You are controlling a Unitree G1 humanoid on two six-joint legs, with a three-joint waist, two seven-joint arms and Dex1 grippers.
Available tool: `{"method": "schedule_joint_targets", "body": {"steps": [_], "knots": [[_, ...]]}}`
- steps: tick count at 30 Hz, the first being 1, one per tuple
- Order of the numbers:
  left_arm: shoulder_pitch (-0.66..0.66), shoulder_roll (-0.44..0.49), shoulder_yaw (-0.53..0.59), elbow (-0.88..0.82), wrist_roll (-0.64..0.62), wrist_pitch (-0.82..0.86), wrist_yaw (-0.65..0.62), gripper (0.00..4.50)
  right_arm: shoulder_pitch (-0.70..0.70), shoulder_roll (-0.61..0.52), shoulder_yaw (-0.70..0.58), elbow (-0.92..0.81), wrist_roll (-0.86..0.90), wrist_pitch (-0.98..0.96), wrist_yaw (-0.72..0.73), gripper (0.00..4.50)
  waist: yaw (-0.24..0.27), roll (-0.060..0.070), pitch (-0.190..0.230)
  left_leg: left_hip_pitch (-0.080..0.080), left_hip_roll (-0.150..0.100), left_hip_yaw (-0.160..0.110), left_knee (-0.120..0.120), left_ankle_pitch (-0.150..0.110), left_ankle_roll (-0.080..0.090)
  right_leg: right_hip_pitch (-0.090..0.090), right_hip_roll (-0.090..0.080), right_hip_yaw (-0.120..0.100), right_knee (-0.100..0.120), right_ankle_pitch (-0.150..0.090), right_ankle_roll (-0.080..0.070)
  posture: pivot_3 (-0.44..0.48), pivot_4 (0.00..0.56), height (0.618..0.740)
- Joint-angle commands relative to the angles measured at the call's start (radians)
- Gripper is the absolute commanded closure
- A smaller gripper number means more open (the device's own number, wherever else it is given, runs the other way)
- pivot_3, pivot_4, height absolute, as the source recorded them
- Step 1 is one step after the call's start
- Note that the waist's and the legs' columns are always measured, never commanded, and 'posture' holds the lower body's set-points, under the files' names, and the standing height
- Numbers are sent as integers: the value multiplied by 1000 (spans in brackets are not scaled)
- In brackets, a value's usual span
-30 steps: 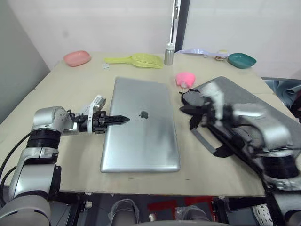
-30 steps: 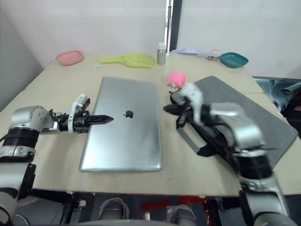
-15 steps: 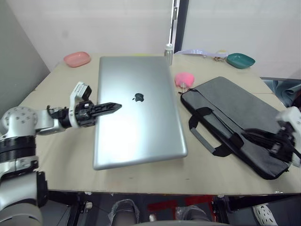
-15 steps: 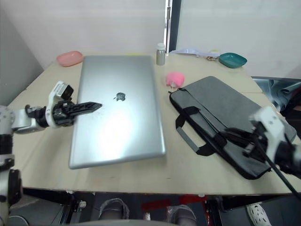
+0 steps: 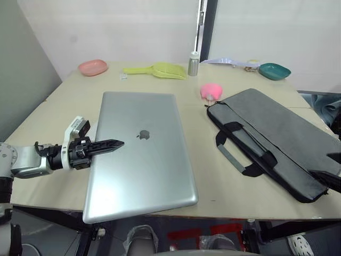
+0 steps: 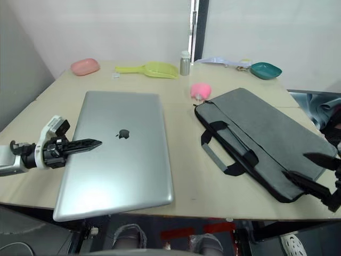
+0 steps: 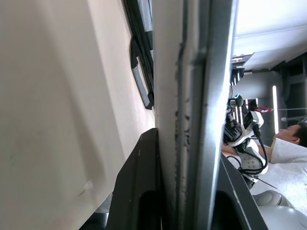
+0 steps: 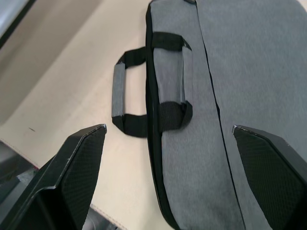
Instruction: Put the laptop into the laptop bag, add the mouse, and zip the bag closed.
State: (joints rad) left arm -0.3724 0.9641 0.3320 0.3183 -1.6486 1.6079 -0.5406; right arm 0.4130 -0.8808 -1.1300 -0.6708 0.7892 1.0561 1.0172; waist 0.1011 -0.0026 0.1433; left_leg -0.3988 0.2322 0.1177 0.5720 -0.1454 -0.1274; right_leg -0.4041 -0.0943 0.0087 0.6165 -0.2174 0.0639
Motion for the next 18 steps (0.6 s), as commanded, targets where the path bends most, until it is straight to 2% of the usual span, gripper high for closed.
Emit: {"method": "schedule_joint_targets", "body": {"steps": [1, 5, 8, 13, 18], "knots": [[-24, -3, 20, -8, -89, -12, 0, 4221, -134, -55, 164, -26, 13, 26, -163, 12, -10, 1, 0, 0, 0, 0, 0, 0, 0, 0, 0, 0, 0, 0, 0, 0, 150, 740], [-36, -36, 14, -29, -100, -45, 43, 4221, -364, -81, 506, 18, -92, 40, -378, 12, -11, 1, 0, 0, 0, 0, 2, 1, -1, 0, 0, 1, 2, 1, 3, 0, 150, 740], [-40, -64, 19, -57, -116, -84, 83, 4221, -526, -59, 687, 96, -133, 102, -487, 12, -7, 1, 0, 0, 0, 0, 4, 3, -5, 0, 0, 2, 3, 2, 5, 0, 150, 740], [-24, -87, 11, -82, -201, -146, 165, 4221, -601, -68, 838, 183, -203, 120, -533, 12, 5, 1, 0, -2, 0, -1, 3, 4, -7, 0, 0, 0, 2, 2, 5, 0, 150, 740], [17, -94, -15, -131, -299, -207, 240, 4221, -591, -90, 927, 243, -274, 62, -513, 12, 4, 1, 0, -3, 0, -1, 4, 3, -7, 0, 0, 0, 2, 3, 6, 0, 150, 740]]}}
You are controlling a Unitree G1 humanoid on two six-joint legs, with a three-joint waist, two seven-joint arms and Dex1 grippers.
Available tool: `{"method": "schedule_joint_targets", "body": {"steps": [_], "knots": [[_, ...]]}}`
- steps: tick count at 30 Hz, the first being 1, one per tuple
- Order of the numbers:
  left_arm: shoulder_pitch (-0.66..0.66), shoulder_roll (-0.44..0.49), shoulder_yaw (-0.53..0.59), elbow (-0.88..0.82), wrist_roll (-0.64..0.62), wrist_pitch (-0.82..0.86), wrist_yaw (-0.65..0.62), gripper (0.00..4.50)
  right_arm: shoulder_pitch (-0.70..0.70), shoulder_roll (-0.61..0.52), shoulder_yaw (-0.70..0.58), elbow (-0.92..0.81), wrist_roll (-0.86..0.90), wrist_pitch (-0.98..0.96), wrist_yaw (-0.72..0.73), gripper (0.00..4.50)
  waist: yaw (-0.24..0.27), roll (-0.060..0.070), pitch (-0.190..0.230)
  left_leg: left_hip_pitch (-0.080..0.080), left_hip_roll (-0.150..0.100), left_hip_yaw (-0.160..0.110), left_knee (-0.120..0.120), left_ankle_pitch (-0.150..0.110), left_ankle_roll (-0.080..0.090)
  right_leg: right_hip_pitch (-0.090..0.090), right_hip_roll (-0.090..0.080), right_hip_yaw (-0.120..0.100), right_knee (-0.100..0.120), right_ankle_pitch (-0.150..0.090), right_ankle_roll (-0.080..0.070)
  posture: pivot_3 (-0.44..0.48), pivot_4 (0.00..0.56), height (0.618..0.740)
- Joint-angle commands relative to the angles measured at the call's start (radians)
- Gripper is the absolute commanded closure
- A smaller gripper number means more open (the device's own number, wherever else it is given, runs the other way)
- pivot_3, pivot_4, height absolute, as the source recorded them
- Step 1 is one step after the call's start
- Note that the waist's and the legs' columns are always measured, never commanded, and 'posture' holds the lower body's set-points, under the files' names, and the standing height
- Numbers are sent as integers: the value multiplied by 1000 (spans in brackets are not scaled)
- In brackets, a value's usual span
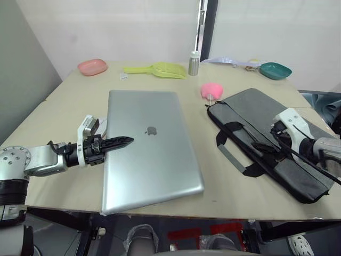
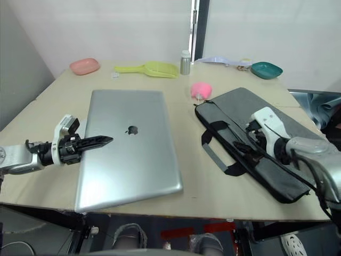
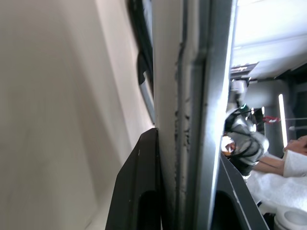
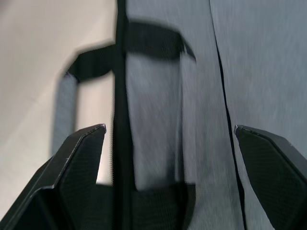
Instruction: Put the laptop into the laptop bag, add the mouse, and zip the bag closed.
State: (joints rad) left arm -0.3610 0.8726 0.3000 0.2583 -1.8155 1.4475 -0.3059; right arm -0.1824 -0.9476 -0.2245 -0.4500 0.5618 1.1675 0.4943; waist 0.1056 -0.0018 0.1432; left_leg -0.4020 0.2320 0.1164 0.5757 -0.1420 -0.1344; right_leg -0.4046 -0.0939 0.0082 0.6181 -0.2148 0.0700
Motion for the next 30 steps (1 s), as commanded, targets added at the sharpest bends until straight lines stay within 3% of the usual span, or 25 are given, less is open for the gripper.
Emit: {"method": "schedule_joint_targets", "body": {"steps": [1, 12, 14, 26, 30], "knots": [[12, -3, 12, -78, -145, -57, 15, 4221, 7, -22, 30, 36, -57, -61, 15, 12, -1, 0, 0, 0, 0, 0, 0, 0, 0, 0, 0, 0, 0, 0, 0, 0, 150, 740], [23, -10, -13, -84, -157, -81, 25, 4221, 53, -6, 69, 65, -107, -111, 69, 12, -4, 0, 0, 1, 0, 1, 5, 0, 0, 0, 0, 3, 5, 1, 2, 0, 150, 740], [25, -12, -19, -85, -157, -80, 25, 4221, 62, -2, 96, 85, -132, -131, 68, 406, -4, 0, 0, 1, 0, 1, 6, 0, 0, 0, 0, 3, 6, 1, 2, 0, 150, 740], [-7, -8, -82, -72, -157, -87, 75, 4221, 60, 9, 89, 100, -143, -182, 118, 4412, -6, -1, -1, 2, 0, 1, 9, 0, 0, 0, 0, 5, 10, 1, 2, 0, 150, 740], [-51, -75, -91, -80, -157, -98, 100, 4221, 2, 37, 36, 98, -86, -109, 116, 4464, -7, -1, -1, 3, 0, 1, 12, 0, 0, 0, 0, 5, 12, 1, 2, 0, 150, 740]]}}
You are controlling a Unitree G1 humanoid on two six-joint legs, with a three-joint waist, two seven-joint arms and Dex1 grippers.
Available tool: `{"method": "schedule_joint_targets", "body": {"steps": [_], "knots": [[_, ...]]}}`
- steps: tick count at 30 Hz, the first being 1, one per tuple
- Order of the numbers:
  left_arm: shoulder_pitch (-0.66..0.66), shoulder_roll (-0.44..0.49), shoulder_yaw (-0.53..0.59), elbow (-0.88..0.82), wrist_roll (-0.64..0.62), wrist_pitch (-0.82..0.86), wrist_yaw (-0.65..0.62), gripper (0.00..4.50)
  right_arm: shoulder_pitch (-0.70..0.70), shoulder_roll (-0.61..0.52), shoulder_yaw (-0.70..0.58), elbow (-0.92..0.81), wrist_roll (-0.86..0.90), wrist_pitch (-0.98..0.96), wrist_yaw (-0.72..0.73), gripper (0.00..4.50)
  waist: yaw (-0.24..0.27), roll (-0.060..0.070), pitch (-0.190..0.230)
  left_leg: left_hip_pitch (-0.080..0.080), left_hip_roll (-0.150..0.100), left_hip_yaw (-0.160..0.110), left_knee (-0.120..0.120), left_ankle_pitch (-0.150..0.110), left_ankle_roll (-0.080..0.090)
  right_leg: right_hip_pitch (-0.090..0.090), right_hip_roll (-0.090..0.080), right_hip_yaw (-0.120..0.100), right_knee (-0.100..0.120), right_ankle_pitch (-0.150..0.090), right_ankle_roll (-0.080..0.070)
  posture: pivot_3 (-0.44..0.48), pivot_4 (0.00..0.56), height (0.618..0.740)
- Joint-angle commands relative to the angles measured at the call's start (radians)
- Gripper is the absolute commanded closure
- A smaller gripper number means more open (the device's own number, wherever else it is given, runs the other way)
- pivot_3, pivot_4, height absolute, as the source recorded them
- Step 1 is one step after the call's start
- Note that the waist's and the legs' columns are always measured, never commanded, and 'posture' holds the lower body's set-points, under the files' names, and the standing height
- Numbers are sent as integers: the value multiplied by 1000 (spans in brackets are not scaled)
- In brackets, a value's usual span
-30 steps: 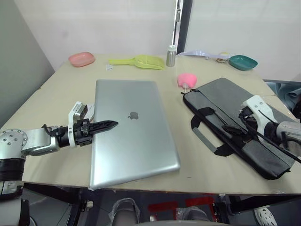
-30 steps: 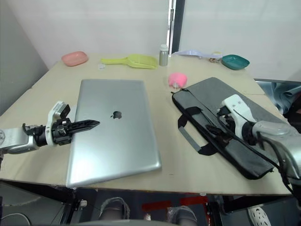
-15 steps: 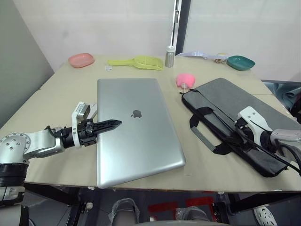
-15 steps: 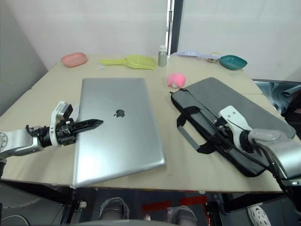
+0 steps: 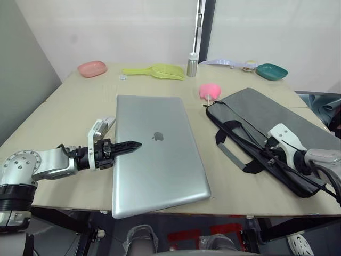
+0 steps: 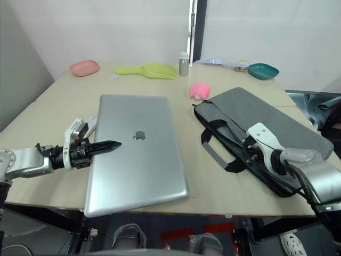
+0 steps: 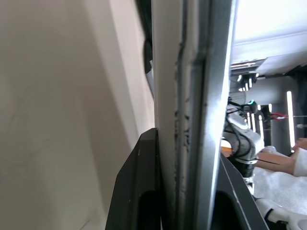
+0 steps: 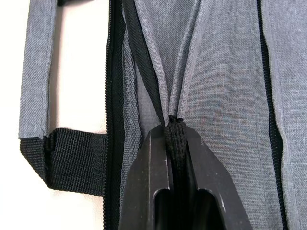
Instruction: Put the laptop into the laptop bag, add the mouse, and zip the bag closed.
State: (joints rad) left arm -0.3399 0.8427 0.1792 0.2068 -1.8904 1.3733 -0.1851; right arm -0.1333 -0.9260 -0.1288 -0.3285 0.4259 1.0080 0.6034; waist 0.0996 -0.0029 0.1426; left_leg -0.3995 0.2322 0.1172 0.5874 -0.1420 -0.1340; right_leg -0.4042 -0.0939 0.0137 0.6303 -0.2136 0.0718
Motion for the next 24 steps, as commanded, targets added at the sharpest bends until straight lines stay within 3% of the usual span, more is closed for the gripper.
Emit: {"method": "schedule_joint_targets", "body": {"steps": [1, 11, 17, 24], "knots": [[-81, -61, 31, -25, -82, -27, -9, 4221, -58, 20, -70, -27, 63, 66, 10, 4464, -1, 0, 0, 0, 0, 0, 1, 0, 0, 0, 0, 0, 1, 0, 0, 0, 150, 740], [-173, -305, 124, 45, -82, -33, 166, 4221, -295, 116, -161, -7, 204, 299, -55, 4464, -8, 0, 0, 0, 0, 2, 3, 0, 1, -1, 1, 3, 4, 0, 0, 0, 150, 740], [-128, -356, 143, 46, -82, 13, 229, 4221, -432, 187, -232, 37, 225, 405, -134, 4464, -1, 0, 0, -1, 0, 2, 4, 0, 1, -1, 1, 4, 3, 1, 1, 0, 150, 740], [-120, -460, 196, 67, -82, -3, 361, 4221, -482, 229, -253, -5, 240, 479, -172, 4464, 8, 0, 0, -1, 0, 1, 3, 0, 1, -1, 1, 3, 2, 2, 3, 0, 150, 740]]}}
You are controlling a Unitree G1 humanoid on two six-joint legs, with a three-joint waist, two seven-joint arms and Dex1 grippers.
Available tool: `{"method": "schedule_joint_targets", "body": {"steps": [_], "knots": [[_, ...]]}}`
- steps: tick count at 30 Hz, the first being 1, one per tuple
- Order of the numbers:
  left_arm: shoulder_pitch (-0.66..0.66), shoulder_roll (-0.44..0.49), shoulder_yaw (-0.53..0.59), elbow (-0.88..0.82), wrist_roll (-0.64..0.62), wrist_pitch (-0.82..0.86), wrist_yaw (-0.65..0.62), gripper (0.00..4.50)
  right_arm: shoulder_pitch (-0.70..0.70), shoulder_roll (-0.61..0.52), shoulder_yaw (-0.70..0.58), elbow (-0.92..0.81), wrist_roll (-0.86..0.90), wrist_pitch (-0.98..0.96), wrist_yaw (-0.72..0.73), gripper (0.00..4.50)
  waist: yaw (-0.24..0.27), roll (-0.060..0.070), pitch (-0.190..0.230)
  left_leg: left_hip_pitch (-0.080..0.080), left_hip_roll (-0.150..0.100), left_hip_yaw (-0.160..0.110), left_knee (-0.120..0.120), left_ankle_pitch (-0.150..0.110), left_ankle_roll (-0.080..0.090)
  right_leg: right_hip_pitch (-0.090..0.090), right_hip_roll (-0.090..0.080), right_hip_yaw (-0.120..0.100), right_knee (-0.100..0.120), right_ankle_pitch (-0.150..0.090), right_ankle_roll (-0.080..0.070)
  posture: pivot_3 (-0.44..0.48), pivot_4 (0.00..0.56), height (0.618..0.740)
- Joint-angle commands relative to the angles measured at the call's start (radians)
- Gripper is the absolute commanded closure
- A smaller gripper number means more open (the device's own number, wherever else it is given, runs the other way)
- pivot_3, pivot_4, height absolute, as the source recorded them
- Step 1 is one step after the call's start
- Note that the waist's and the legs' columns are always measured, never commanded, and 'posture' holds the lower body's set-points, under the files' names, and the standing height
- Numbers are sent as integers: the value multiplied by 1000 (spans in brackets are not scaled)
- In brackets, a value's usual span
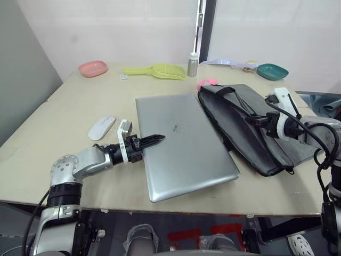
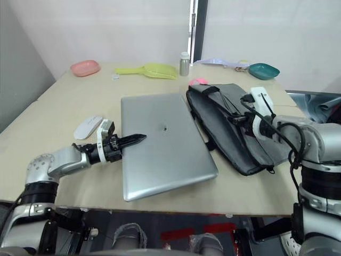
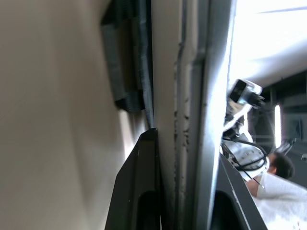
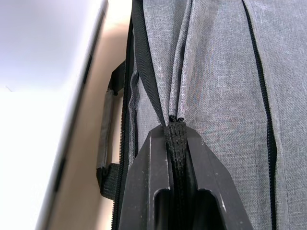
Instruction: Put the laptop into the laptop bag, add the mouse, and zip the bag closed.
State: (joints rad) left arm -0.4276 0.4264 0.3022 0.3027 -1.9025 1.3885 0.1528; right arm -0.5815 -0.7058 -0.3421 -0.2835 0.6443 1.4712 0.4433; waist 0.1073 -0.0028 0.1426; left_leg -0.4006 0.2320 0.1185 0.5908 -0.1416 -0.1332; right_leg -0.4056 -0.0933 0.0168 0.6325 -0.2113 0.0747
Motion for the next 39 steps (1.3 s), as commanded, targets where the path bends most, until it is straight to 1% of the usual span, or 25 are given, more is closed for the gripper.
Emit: {"method": "schedule_joint_targets", "body": {"steps": [1, 3, 6, 12, 15, 19, 24, 31, 37, 39], "knots": [[-35, -61, 81, -28, -70, -26, 47, 4221, -36, 13, -41, -57, 22, 22, -16, 4464, 0, 0, 0, 0, 0, 0, 0, 0, 0, 0, 0, 0, 0, 0, 0, 0, 150, 740], [-57, -128, 118, -29, -70, -58, 113, 4221, -26, 19, -40, -89, 29, 40, -20, 4464, 0, 0, 0, 0, 0, 0, 0, 0, 0, 0, 0, 0, -1, 1, 1, 0, 150, 740], [-88, -217, 173, -46, -70, -74, 178, 4221, -3, 28, -42, -114, 30, 50, -27, 4464, 0, 0, 0, 0, 0, 0, 0, 0, 0, 0, 0, 1, -1, 1, 1, 0, 150, 740], [-99, -313, 204, -72, -70, -67, 275, 4221, 15, 43, -40, -130, 22, 45, -41, 4464, -2, 0, 0, 0, 0, 0, 0, 0, 0, 0, 0, 1, -2, 1, 2, 0, 150, 740], [-82, -316, 173, -81, -70, -40, 272, 4221, 9, 45, -35, -126, 22, 39, -44, 4464, -3, 0, 0, 0, 0, 0, 0, 0, 0, 0, 0, 1, -2, 1, 2, 0, 150, 740], [-20, -266, 80, -119, -70, 22, 182, 4221, 8, 39, -20, -116, 14, 19, -43, 4464, -4, 0, 0, 0, 0, 1, 0, 0, 0, 0, 0, 1, -3, 1, 2, 0, 150, 740], [-15, -239, 43, -117, -70, 11, 156, 4221, -10, 39, -5, -99, 11, -2, -41, 4464, -3, 0, 0, 0, 0, 1, 0, 0, 0, 0, 0, 1, -2, 2, 3, 0, 150, 740], [-70, -317, 69, -110, -70, -62, 218, 4221, -14, 45, 12, -105, 19, -11, -39, 4464, -3, 0, 0, 0, -1, 2, 1, 0, 0, 0, 0, 3, -3, 3, 4, 0, 150, 740], [-108, -353, 97, -90, -70, -98, 290, 4221, -12, 53, 12, -114, 25, -5, -42, 4464, -6, 0, 0, 0, -1, 2, 0, 0, 0, 0, 0, 3, -3, 3, 4, 0, 150, 740], [-118, -364, 97, -82, -70, -120, 326, 4221, -12, 61, 10, -128, 31, 4, -45, 4464, -8, 0, 0, 0, -1, 2, 0, 0, 0, 0, 0, 3, -3, 4, 7, 0, 150, 740]]}}
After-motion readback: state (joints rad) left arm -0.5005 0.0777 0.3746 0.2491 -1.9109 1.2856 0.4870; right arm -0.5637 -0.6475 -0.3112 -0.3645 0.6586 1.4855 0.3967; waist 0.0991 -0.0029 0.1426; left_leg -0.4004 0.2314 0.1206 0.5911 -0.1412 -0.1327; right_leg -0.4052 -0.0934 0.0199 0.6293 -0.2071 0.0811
